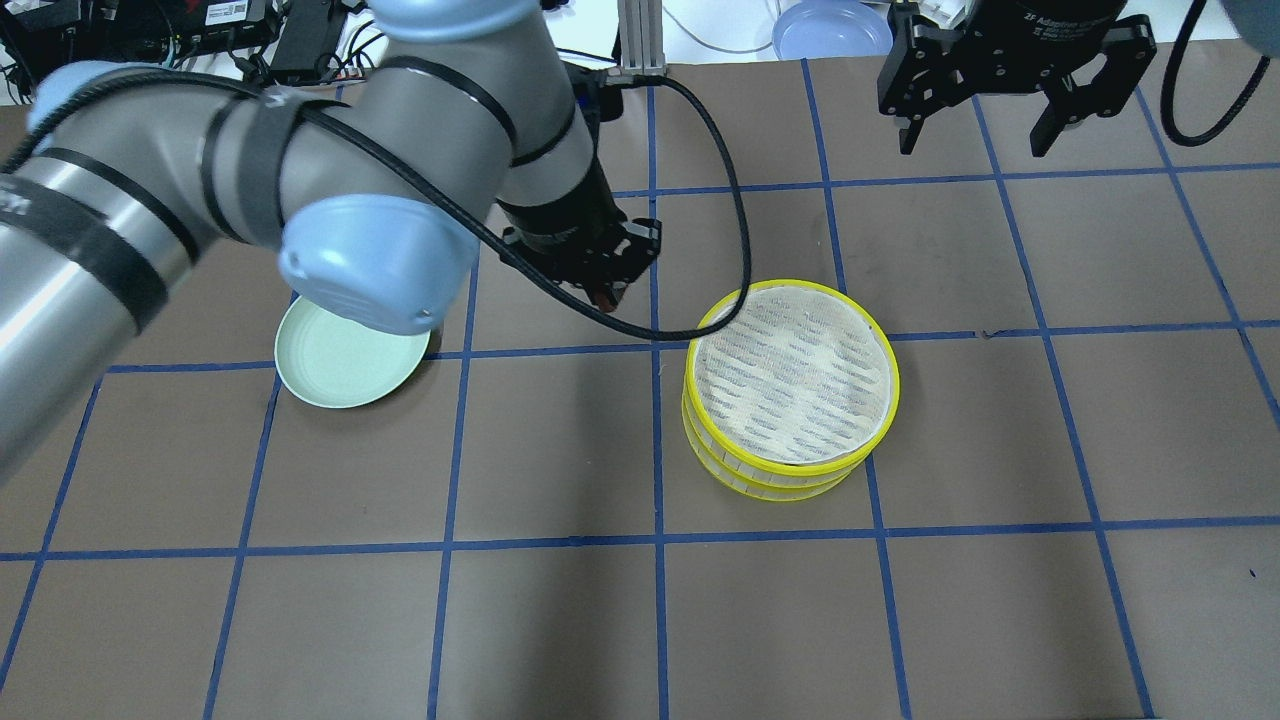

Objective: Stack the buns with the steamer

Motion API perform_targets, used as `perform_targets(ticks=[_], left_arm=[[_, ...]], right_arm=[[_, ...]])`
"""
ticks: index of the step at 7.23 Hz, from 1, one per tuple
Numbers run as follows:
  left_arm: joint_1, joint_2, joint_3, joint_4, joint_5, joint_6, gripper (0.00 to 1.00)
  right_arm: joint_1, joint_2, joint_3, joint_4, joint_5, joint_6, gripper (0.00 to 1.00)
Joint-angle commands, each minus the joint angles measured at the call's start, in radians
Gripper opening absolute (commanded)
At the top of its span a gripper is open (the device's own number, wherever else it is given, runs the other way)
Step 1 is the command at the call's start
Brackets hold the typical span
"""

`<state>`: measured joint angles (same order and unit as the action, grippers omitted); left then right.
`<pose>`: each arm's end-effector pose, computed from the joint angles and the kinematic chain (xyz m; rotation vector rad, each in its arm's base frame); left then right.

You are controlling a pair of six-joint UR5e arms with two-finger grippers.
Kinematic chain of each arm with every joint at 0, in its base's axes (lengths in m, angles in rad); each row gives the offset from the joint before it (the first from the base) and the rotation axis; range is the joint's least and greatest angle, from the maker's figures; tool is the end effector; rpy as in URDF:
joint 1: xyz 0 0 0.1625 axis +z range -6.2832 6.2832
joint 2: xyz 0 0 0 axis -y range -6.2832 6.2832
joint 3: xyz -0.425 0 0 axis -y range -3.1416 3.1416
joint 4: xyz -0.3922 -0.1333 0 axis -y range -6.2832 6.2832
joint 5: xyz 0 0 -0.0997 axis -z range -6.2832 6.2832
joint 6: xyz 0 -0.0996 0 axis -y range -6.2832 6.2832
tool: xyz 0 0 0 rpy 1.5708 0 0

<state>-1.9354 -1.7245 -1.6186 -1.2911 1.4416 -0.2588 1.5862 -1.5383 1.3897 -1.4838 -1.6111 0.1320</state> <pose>-0.3349 -0.4678 0.4133 -0.1659 -2.9897 0.0521 0.1371 -0.5053 0.5521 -0.1828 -3.0990 0.1000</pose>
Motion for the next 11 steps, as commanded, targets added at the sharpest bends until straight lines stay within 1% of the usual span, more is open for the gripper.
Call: perform_targets(ticks=[1,2,4,6,7,9,10,11], left_arm=[[-0.107,-0.067,-0.05,0.137,-0.058,-0.06,0.0],[-0.134,-0.104,-0.061,0.183,-0.059,-0.086,0.0],[-0.145,-0.157,-0.067,0.184,-0.058,-0.088,0.48],[-0.149,-0.175,-0.067,0.188,-0.059,-0.106,0.95],[-0.149,-0.175,-0.061,0.19,-0.058,-0.123,1.0],[-0.129,-0.121,-0.035,0.164,-0.024,-0.108,1.0],[-0.099,-0.103,-0.002,0.109,0.055,-0.07,1.0],[-0.05,-0.081,0.046,0.049,0.065,-0.048,1.0]], right_arm=[[0.0,0.0,0.0,0.0,0.0,0.0,1.0],[0.0,0.0,0.0,0.0,0.0,0.0,1.0],[0.0,0.0,0.0,0.002,0.0,0.0,1.0],[0.0,0.0,0.0,0.002,-0.003,0.0,1.0],[0.001,0.0,0.0,0.002,-0.003,0.0,1.0],[0.002,0.0,0.0,0.002,-0.001,0.0,1.0],[0.002,0.0,0.0,0.002,-0.001,0.0,1.0],[0.002,0.0,0.0,0.0,-0.001,0.0,1.0]])
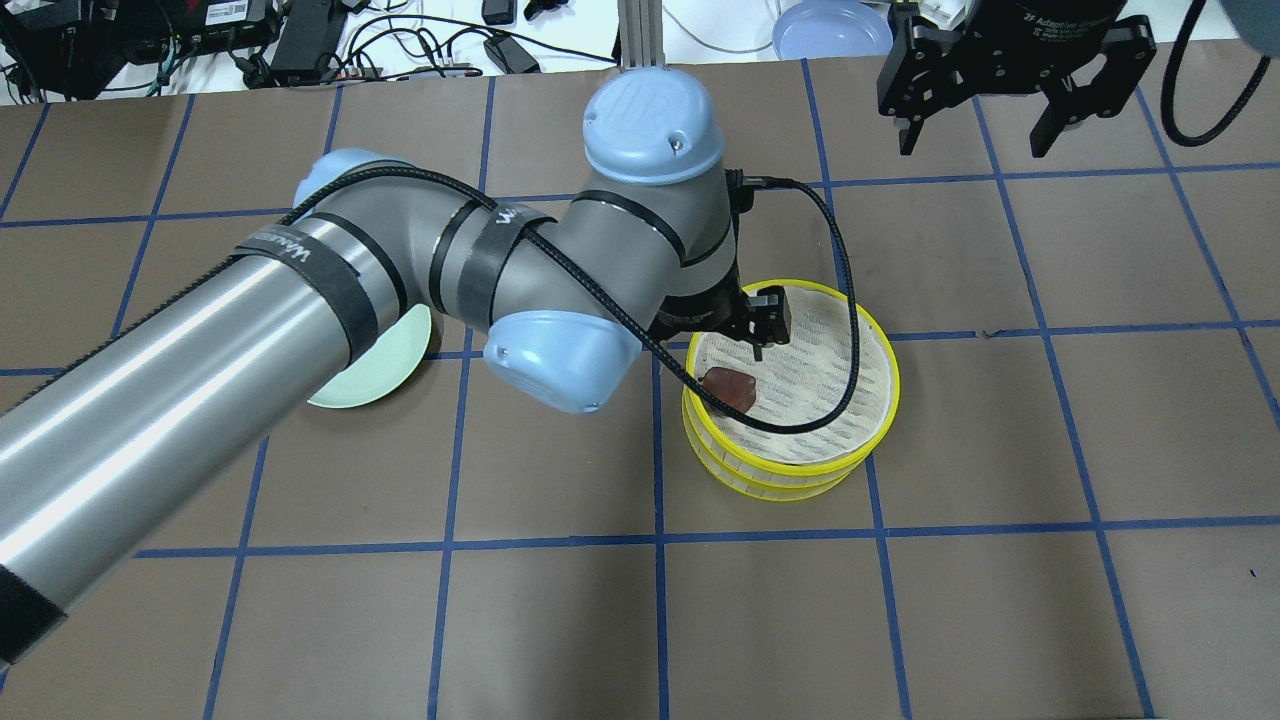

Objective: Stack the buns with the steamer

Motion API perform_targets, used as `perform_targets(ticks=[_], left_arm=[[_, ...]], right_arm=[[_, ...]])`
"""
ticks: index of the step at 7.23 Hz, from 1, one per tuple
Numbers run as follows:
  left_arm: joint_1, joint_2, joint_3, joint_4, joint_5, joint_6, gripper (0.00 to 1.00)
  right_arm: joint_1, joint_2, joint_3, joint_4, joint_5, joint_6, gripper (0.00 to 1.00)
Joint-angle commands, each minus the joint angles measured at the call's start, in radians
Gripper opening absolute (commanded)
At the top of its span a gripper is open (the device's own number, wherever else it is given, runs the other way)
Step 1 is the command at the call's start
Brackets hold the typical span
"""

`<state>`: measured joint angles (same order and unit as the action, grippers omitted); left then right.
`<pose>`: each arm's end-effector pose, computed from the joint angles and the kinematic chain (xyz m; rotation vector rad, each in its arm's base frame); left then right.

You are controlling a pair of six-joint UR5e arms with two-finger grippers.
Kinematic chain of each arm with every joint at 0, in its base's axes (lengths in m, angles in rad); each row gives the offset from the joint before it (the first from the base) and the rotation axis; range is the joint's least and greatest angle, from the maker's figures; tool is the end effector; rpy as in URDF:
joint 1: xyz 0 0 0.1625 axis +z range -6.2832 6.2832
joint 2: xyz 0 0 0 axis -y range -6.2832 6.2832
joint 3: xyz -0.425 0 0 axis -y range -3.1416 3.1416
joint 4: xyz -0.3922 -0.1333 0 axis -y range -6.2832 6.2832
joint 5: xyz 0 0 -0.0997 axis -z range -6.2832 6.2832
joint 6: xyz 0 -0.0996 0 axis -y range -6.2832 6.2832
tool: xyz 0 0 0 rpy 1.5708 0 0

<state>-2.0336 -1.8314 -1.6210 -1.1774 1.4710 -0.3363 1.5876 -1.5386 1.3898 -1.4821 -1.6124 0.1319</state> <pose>-0.3918 -0.4644 0.3627 -0.1969 -3.0107 0.0562 0.1377 -0.5048 0.5521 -0.1804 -3.0978 0.0978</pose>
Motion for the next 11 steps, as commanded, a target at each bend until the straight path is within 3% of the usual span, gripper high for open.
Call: perform_targets(ticks=[1,7,11], left_arm=[[0.108,0.053,0.094,-0.135,0.038,0.033,1.0],[0.511,0.208,0.132,-0.342,0.074,0.394,1.0],[0.532,0.253,0.128,-0.383,0.071,0.396,1.0]], right_arm=[[0.0,0.0,0.0,0.0,0.0,0.0,1.0],[-0.001,0.0,0.0,-0.003,0.002,0.0,1.0],[-0.001,-0.002,0.0,0.0,-0.003,-0.002,1.0]])
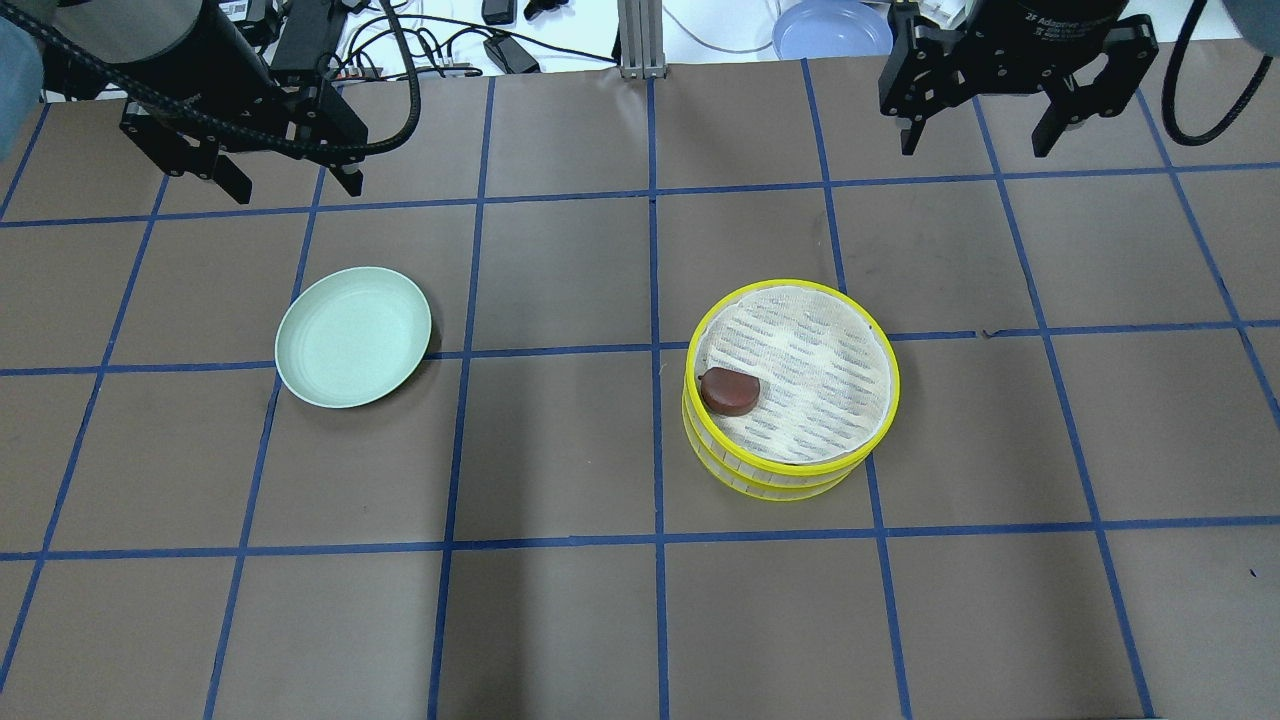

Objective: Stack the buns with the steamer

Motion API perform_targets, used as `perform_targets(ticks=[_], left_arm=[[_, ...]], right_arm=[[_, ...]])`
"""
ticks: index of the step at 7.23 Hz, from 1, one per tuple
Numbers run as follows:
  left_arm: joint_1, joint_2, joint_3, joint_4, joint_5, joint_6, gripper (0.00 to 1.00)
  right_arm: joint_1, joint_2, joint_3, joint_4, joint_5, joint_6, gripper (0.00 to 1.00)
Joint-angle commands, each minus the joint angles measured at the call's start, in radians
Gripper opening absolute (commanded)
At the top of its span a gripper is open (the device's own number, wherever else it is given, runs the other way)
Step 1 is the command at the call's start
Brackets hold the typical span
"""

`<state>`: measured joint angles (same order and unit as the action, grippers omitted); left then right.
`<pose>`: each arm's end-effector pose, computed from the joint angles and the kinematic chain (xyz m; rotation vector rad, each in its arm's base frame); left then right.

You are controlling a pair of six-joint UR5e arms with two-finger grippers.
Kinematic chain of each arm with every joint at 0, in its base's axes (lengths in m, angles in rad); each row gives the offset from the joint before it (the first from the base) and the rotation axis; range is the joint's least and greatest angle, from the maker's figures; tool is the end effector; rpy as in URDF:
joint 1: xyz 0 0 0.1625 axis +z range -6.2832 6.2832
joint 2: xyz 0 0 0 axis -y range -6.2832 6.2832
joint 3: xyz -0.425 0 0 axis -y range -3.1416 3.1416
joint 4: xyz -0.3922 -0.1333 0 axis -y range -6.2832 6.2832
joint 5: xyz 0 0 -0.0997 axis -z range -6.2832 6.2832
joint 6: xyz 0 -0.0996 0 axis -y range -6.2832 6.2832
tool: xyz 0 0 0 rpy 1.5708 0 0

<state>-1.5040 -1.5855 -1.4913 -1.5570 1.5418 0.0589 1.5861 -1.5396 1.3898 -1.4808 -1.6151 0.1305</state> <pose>-0.1022 -0.5128 0.5214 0.0105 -3.1151 0.1251 0.1366 -0.5045 0.5525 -0.1805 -3.0950 0.0975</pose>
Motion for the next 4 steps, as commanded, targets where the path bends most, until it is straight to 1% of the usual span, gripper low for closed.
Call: perform_targets(ticks=[1,4], left_arm=[[0.002,0.009,-0.004,-0.003,0.0,0.001,1.0],[0.002,0.012,-0.01,-0.003,0.0,0.001,1.0]], right_arm=[[0.002,0.0,0.0,-0.001,0.001,0.0,1.0],[0.002,0.0,0.0,0.0,0.001,0.0,1.0]])
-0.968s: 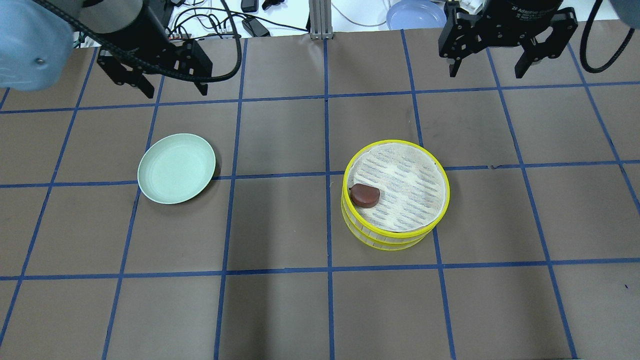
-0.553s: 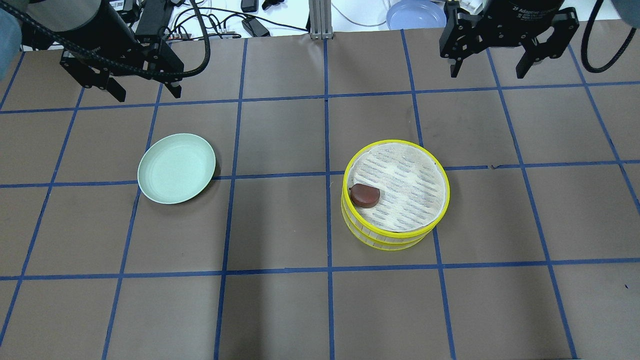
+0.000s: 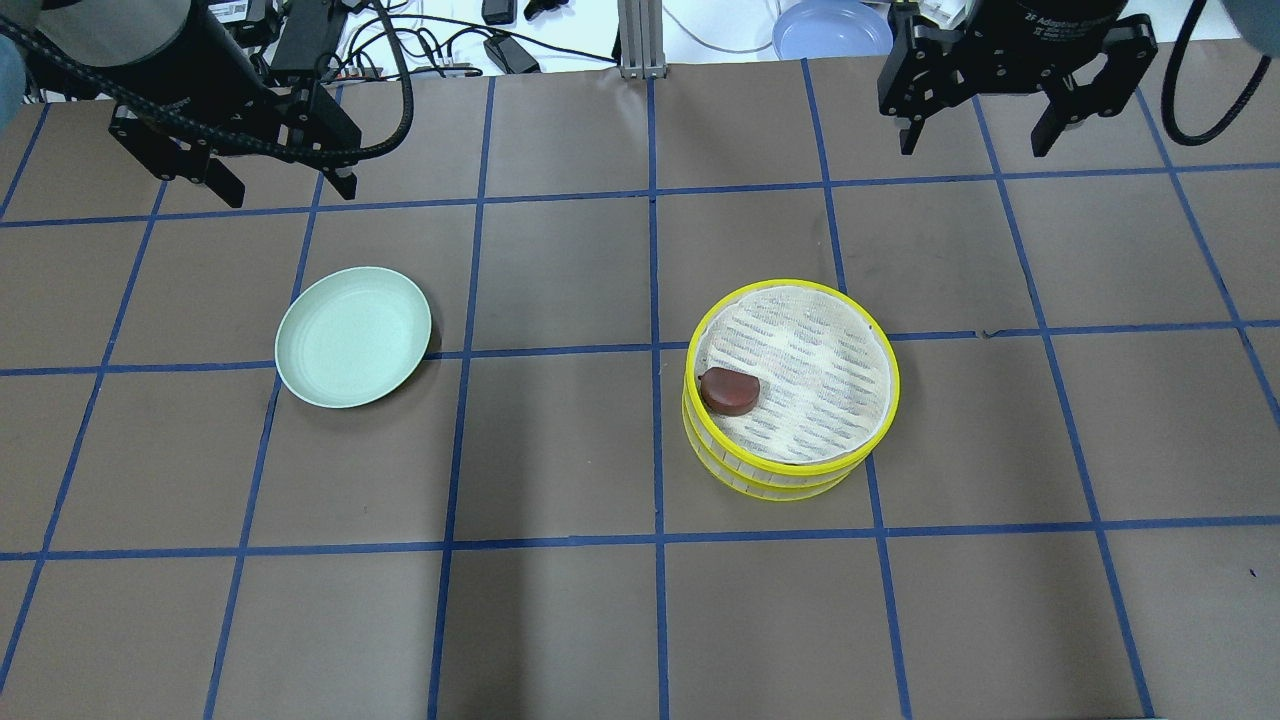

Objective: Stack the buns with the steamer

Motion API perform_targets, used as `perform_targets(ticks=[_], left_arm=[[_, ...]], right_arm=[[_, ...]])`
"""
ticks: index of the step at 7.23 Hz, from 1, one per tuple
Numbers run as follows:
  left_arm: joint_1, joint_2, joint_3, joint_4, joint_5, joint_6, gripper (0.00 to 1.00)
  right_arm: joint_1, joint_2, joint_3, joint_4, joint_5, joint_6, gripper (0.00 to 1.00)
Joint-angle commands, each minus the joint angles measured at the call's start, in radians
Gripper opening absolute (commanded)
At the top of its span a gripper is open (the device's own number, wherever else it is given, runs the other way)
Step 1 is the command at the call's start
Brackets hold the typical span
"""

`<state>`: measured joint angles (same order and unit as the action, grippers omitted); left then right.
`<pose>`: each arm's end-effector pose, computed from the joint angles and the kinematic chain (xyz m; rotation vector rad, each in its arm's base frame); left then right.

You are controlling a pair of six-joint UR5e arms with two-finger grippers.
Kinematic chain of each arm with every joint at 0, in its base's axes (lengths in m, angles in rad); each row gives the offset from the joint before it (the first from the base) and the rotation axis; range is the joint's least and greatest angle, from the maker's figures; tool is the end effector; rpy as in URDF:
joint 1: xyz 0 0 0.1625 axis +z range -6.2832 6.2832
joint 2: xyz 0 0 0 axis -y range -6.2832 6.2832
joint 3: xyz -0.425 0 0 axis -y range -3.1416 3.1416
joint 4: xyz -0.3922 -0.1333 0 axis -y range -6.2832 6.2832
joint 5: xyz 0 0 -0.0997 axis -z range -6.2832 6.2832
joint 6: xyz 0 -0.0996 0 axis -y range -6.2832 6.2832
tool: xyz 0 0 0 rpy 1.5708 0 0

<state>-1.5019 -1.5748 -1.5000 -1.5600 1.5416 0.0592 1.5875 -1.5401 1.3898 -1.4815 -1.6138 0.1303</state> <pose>-0.1015 -0.5083 0.5221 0.0133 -3.1150 0.1236 0.1375 -0.5042 0.5528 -0.1781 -3.0965 0.0993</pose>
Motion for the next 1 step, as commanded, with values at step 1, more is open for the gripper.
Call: perform_targets(ticks=[1], left_arm=[[-0.001,0.001,-0.002,0.0,-0.003,0.001,1.0]], right_arm=[[0.0,-0.002,0.0,0.001,0.0,0.0,1.0]])
